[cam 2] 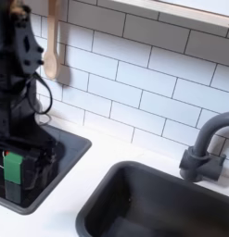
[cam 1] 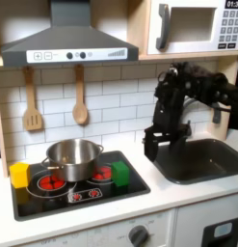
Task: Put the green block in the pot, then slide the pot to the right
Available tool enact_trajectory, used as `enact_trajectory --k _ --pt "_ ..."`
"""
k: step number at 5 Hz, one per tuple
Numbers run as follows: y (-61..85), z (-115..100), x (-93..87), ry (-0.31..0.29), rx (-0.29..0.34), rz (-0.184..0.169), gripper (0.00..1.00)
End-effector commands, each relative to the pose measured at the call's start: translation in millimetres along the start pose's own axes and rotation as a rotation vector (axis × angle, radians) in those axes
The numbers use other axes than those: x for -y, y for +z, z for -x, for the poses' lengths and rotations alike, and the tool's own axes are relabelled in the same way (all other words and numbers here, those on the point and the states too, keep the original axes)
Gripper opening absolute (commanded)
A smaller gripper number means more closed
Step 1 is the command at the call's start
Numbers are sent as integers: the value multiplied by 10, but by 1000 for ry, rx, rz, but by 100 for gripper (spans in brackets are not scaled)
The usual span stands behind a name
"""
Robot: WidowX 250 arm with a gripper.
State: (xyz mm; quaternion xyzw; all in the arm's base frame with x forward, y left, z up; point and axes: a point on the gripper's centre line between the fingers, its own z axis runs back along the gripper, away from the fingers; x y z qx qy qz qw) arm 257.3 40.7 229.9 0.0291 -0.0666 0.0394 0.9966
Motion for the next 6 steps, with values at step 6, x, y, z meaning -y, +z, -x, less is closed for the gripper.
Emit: enact_trajectory --k 6 --pt "-501 -613 -321 23 -43 -62 100"
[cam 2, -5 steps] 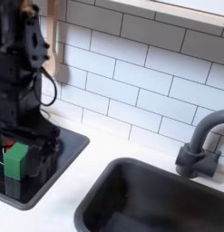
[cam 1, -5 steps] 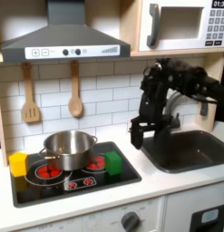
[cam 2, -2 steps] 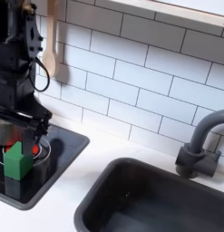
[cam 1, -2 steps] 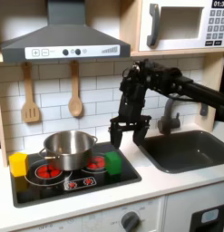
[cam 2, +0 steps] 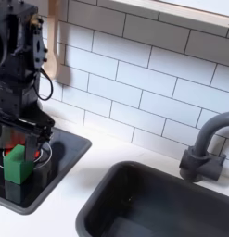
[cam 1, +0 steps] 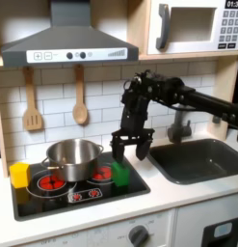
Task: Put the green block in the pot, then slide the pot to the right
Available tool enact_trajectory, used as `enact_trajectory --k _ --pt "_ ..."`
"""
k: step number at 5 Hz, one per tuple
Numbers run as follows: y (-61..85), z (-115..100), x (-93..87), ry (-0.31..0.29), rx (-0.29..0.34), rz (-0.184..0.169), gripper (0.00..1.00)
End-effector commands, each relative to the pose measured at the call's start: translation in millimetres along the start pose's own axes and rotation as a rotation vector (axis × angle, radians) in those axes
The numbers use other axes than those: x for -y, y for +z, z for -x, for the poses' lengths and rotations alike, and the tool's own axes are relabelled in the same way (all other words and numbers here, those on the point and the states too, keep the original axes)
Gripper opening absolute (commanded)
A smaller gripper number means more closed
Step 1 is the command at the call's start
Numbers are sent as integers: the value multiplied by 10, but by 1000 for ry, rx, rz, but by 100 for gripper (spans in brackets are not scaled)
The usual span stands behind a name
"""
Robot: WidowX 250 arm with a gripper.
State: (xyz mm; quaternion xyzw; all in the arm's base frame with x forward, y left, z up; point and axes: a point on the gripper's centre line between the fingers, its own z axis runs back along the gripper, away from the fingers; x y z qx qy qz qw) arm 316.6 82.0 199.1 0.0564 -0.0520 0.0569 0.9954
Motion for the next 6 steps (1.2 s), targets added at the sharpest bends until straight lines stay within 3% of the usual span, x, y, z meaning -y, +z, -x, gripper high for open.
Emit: enact_trajectory --k 1,3,6 --pt "-172 -58 4 -1 -32 -12 100" --pt "-278 -80 -42 9 -59 -18 100" --pt "-458 -119 -3 -44 -94 -13 100"
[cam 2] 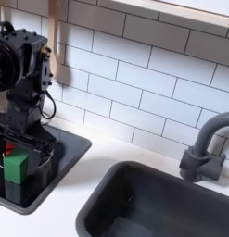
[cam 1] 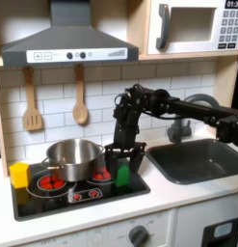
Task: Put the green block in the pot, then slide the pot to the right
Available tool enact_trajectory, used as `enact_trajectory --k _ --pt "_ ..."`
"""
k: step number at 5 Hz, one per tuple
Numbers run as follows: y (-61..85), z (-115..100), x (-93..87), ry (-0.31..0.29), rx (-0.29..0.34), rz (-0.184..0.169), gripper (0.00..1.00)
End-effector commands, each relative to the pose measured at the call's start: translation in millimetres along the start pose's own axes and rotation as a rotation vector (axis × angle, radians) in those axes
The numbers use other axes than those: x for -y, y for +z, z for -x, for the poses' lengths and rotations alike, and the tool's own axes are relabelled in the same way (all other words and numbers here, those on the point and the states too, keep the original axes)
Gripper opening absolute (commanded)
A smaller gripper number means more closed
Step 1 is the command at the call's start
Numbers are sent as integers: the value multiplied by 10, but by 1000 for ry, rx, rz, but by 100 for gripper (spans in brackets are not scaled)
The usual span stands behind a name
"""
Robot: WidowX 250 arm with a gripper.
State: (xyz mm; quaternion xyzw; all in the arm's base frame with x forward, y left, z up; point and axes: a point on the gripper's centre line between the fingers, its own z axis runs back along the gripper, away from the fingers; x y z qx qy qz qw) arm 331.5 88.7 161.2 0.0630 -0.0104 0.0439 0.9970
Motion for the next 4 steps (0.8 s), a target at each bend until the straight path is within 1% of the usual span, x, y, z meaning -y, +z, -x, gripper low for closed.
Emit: enact_trajectory --k 1,3,4 --pt "-123 -21 4 -30 -25 6 100" --pt "-221 -75 27 -44 -48 12 100" --pt "-235 -110 38 -41 -48 23 100"
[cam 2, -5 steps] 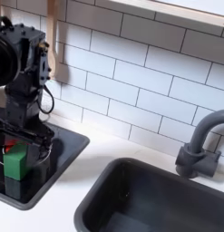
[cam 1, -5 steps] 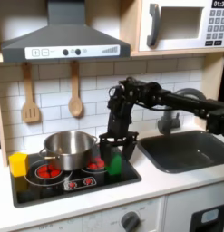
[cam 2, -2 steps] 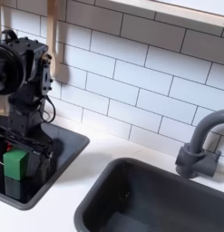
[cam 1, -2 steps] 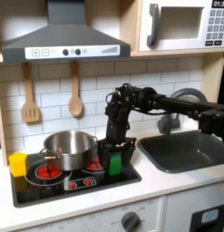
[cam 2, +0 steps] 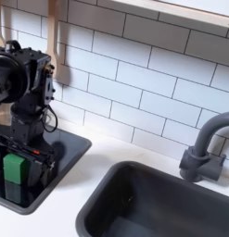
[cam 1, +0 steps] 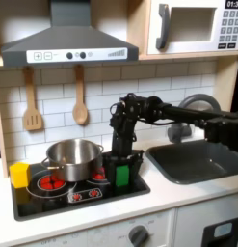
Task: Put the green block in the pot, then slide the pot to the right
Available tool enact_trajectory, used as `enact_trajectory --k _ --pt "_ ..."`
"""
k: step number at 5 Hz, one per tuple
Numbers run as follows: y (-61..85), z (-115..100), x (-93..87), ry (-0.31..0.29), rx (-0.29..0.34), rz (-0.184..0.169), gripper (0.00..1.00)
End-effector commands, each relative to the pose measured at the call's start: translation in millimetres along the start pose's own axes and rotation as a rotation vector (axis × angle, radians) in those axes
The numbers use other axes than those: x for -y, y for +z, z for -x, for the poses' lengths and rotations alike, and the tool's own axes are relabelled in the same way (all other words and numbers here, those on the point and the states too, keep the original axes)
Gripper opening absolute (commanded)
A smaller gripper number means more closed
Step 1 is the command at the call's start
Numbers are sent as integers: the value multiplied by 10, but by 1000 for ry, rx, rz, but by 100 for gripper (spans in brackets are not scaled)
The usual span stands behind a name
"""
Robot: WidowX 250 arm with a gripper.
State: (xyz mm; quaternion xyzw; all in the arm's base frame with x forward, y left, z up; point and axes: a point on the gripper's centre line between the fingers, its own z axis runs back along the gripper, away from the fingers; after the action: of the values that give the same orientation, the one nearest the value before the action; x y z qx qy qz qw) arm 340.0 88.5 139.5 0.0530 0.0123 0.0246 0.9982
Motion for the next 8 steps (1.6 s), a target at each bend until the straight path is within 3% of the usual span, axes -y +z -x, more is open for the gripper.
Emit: enact_trajectory --k 1,2,3,5,6,7,8 --pt "-42 -6 3 -1 -18 5 100" --pt "-29 16 4 -3 -15 5 100" --pt "-10 13 28 -5 -5 8 0" --pt "51 90 25 -31 20 16 0" --pt "158 154 42 -41 50 26 0" --pt "431 207 45 -59 124 29 0" --pt "615 244 72 -64 172 39 0"
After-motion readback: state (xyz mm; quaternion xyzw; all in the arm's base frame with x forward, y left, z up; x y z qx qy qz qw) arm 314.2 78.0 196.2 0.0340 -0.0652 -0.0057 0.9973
